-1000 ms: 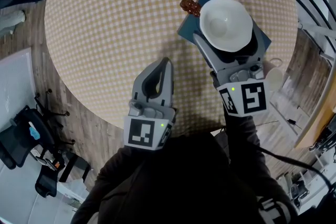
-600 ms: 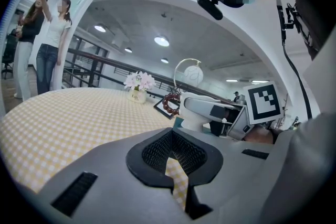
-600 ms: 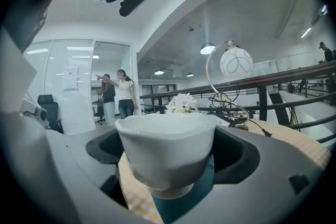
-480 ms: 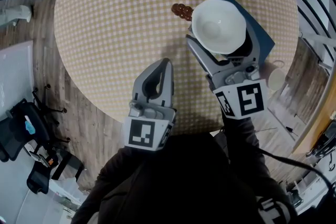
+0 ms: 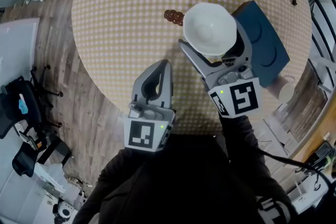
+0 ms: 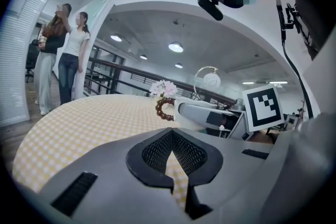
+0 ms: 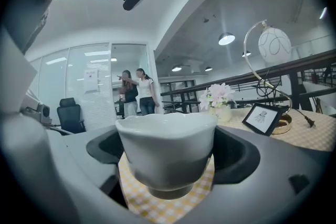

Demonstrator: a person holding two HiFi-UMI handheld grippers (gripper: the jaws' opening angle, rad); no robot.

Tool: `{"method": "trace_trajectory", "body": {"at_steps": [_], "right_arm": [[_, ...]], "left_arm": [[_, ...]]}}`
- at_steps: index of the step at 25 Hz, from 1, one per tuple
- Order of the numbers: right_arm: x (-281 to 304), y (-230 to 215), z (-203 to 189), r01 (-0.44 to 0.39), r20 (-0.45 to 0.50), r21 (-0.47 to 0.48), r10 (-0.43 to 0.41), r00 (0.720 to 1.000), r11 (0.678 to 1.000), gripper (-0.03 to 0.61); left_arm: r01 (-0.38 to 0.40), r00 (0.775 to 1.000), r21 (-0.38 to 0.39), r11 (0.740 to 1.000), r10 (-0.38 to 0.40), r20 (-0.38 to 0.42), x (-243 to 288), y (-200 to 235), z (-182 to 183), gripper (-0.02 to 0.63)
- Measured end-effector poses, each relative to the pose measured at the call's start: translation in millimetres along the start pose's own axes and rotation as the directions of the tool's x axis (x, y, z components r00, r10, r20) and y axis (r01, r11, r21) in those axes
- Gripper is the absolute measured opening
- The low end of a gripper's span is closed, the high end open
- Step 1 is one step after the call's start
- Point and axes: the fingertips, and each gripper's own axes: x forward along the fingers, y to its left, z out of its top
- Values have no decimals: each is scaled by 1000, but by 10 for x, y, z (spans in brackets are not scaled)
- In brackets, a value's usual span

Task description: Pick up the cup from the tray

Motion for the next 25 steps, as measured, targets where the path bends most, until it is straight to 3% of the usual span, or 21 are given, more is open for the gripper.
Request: {"method": "trace_trajectory", "body": {"at_steps": [8,19,25], "right_arm": [[376,333,-257,-99,-71,-10,98,993,995,465],[517,408,-708,-138,-171,-22,132,976,990,465],[530,439,-719,-162,-147,-38,155,977,986,465]], "left_arm": [[-91,996,-36,995,90,-12,-109,298,26,3],[-119,992,-49,992,117,-44,-91,421,-117,3],[-110,993,-56,992,108,-42,-56,407,-128,3]]}}
